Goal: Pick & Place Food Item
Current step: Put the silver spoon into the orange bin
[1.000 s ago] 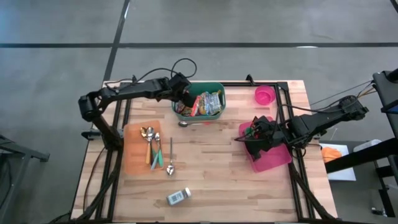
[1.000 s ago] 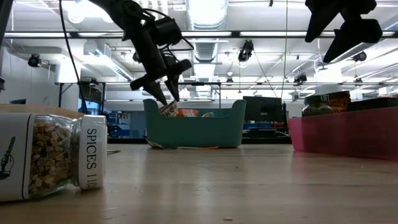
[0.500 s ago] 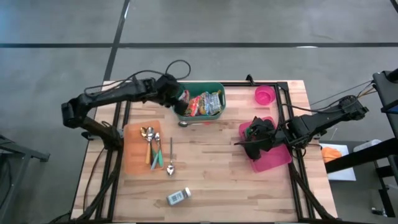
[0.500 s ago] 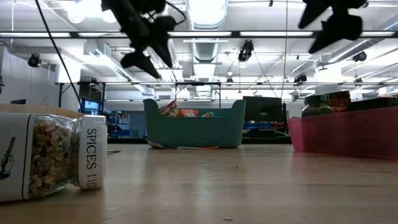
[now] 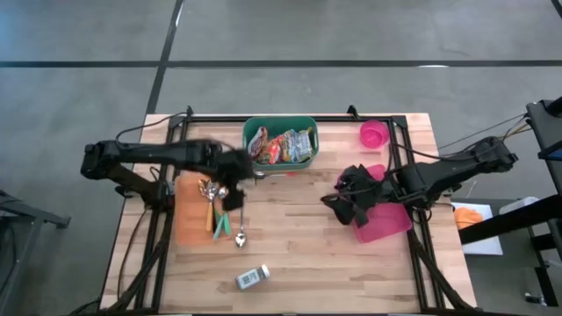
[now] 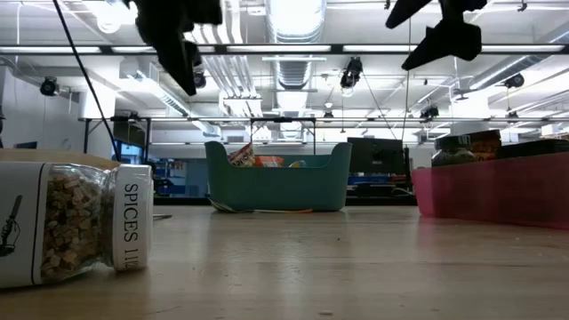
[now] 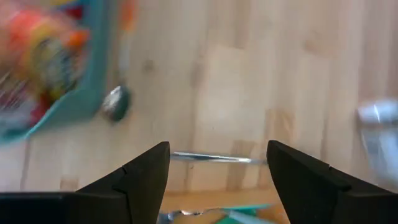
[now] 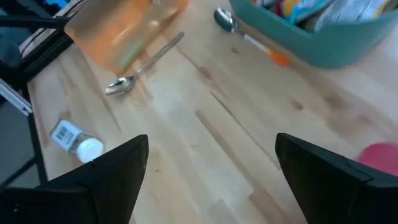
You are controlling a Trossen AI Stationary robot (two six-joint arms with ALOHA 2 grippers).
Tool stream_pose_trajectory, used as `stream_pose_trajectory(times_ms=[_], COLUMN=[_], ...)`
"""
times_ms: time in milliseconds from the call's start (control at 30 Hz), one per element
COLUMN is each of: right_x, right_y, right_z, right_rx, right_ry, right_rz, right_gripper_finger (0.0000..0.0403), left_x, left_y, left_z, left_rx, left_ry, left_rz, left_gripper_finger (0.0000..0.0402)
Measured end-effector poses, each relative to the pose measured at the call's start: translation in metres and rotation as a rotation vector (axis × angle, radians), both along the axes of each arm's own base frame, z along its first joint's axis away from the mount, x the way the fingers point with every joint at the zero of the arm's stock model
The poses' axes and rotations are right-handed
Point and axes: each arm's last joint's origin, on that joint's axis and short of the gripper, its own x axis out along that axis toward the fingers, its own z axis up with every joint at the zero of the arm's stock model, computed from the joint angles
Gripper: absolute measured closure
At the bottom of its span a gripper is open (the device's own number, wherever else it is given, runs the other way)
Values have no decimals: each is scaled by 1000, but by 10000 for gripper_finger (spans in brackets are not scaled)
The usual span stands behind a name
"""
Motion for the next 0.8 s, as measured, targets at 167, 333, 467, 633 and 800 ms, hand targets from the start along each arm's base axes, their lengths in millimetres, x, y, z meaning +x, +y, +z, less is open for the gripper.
stream_pose_trajectory(times_ms=[167,333,467,633,800], right_x=[15,30,40,48,53], right_y=[-1,3,6,8,12], right_z=[-7,-13,-16,-15,-5], right_rx=[72,106,131,133,102], right_ry=[-13,-50,-84,-96,-111], right_rz=[-7,-18,-25,-21,20], right_gripper_finger=[55,55,55,55,55], left_x=[8,21,28,28,23], left_y=[-31,-62,-77,-86,-85], left_z=[-12,-38,-64,-98,-118], left_rx=[113,189,235,242,247], left_ry=[43,137,232,326,345], left_rz=[-317,-569,-706,-806,-810], left_gripper_finger=[129,129,129,129,129])
